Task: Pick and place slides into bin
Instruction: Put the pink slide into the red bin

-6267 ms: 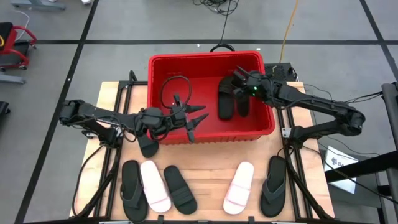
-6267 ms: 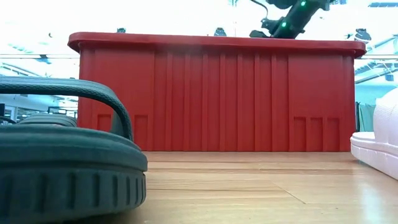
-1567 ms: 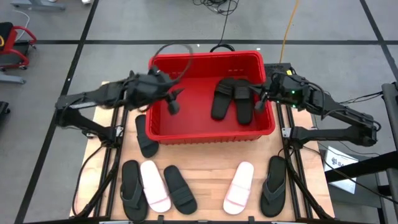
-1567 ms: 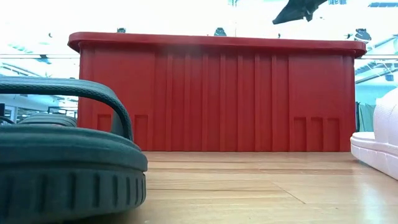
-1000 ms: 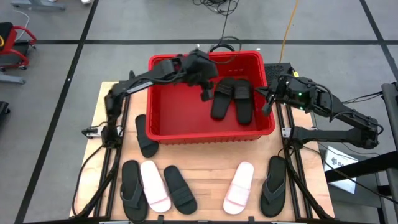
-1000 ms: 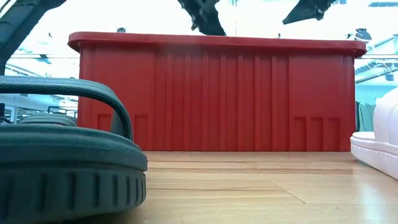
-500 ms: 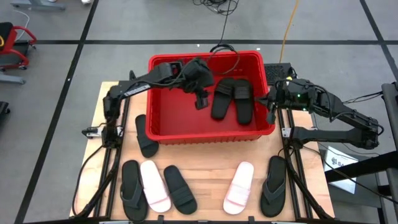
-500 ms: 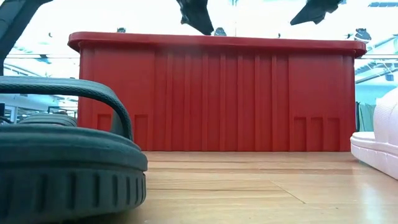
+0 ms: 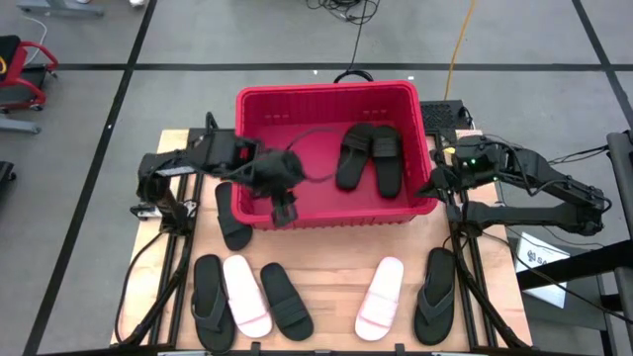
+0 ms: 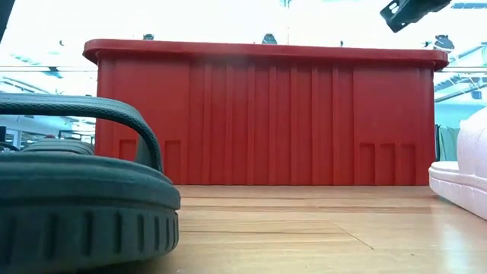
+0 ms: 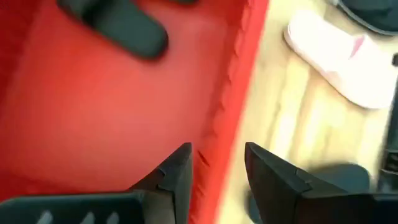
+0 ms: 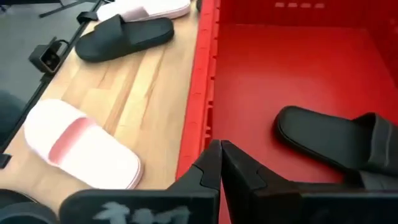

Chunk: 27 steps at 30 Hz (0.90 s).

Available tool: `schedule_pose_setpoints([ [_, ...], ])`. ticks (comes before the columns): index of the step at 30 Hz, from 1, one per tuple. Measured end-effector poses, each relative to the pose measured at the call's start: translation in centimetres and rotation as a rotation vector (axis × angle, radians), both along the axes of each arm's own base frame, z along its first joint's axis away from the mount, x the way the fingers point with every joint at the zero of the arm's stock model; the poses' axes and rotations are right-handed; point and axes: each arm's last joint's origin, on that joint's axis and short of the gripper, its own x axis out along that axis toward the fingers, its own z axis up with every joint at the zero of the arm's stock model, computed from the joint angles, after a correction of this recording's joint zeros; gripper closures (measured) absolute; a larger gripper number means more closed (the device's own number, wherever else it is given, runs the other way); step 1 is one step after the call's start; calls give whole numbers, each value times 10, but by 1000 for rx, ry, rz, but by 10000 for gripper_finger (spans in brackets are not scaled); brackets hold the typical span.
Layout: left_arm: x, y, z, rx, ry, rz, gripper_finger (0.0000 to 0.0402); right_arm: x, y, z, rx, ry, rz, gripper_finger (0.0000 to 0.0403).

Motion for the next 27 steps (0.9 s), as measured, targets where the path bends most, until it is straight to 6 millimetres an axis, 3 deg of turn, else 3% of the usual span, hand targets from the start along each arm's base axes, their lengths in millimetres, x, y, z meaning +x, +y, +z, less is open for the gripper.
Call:
schedule_pose_setpoints([
  [8, -16, -71, -8, -149, 62, -58, 259, -8, 9, 2, 5, -24, 55, 403],
  [14, -38, -127, -28, -198, 158, -77, 259, -11, 11, 3, 50, -29, 30, 403],
  [21, -67, -186, -60, -216, 238, -81, 259, -11, 11, 3, 79, -24, 8, 403],
  [27, -81, -214, -93, -243, 250, -73, 259, -11, 11, 3, 80, -24, 8, 403],
])
